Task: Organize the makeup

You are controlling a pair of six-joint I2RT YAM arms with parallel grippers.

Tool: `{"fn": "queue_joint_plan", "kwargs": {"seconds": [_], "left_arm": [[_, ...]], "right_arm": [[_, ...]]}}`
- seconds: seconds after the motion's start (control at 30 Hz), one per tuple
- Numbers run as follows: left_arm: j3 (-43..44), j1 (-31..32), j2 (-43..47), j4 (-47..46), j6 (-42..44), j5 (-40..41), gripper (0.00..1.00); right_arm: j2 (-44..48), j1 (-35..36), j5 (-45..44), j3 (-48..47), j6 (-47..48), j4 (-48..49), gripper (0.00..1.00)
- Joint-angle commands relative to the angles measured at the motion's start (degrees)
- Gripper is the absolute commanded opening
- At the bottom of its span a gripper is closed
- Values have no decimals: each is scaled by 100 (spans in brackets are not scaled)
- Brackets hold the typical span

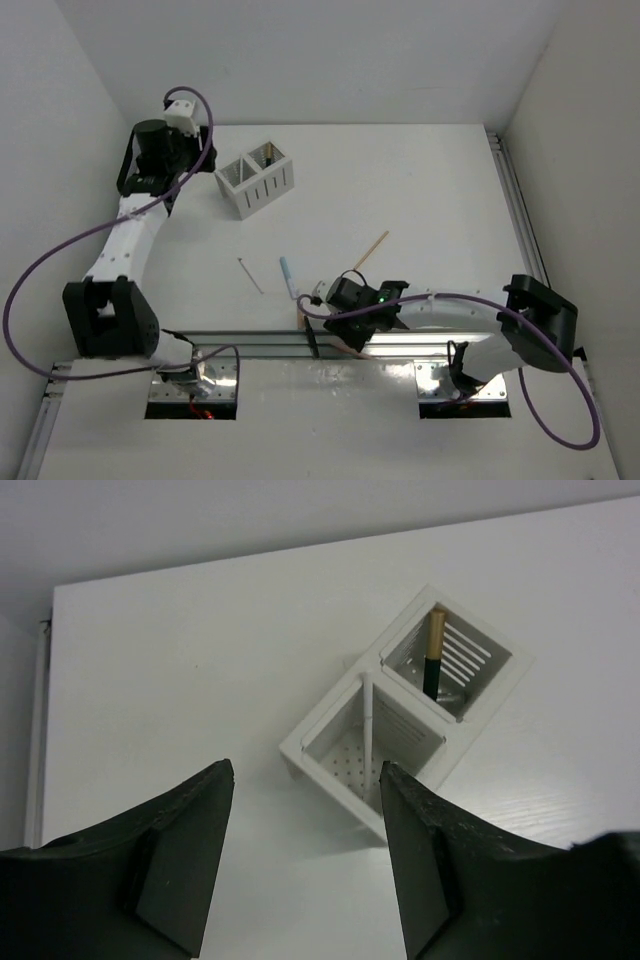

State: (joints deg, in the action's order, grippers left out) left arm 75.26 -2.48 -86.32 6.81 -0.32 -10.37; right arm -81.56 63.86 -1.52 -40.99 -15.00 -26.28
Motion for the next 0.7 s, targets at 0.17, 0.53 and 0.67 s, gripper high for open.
{"fn": "queue_joint_plan", "kwargs": {"seconds": [0.17,0.53,0.67], "left_arm": [[-1030,-358,1784,822,172,325,66],[-1637,-236,2454,1077,348,676,69],[-1690,-235,2454,1077,278,677,69]], "right_arm": [[-641,356,-471,92,-292,563,50],[-1345,663,-1263,-216,-723,352,45],[-1362,786,-1343,-164,-802,404,37]]}}
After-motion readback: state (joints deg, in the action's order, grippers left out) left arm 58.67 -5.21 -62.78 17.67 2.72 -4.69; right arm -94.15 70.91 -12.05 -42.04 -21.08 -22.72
